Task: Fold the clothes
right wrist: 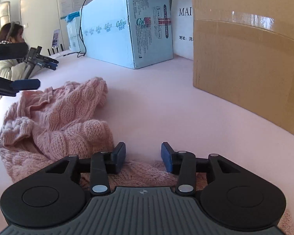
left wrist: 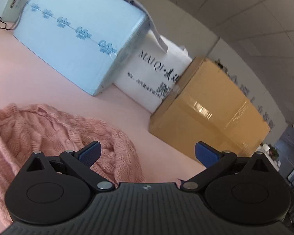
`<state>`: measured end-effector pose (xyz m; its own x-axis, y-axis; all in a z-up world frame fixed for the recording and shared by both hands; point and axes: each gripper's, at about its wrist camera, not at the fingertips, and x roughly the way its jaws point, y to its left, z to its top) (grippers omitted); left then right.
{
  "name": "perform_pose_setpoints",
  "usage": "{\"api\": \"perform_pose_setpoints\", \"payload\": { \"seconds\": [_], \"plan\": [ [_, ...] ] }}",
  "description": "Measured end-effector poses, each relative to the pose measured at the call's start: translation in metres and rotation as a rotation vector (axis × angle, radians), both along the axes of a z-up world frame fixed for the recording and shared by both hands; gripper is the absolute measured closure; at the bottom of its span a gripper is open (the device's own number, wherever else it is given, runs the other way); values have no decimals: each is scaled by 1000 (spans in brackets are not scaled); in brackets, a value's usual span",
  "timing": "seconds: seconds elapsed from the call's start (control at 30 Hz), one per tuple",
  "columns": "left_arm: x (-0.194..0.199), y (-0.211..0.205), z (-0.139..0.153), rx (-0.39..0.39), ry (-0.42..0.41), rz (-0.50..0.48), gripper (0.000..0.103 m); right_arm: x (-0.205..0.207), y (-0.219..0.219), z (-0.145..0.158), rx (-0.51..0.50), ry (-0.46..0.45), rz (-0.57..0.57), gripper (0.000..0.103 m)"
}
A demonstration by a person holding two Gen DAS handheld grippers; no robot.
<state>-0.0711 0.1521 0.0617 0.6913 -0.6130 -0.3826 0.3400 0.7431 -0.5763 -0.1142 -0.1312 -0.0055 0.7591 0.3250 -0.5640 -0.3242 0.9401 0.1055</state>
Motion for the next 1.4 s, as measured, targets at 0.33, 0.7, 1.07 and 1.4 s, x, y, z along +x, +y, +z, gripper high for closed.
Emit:
{"api": "perform_pose_setpoints", "payload": {
  "seconds": [0.33, 0.7, 1.07, 1.4],
  "plan": [
    [77, -72, -7, 246, 259, 14, 10, 0, -1, 1, 29, 8, 14, 56],
    [105, -92, 13, 431, 134, 209, 93, 0, 0, 2, 23, 6, 16, 55],
    [151, -93, 48, 522, -127, 435, 94, -18, -16, 13, 144, -135, 17, 29],
    [186, -77, 7, 472, -89, 435, 55, -16, -24, 11, 213, -94, 44, 18]
  ]
}}
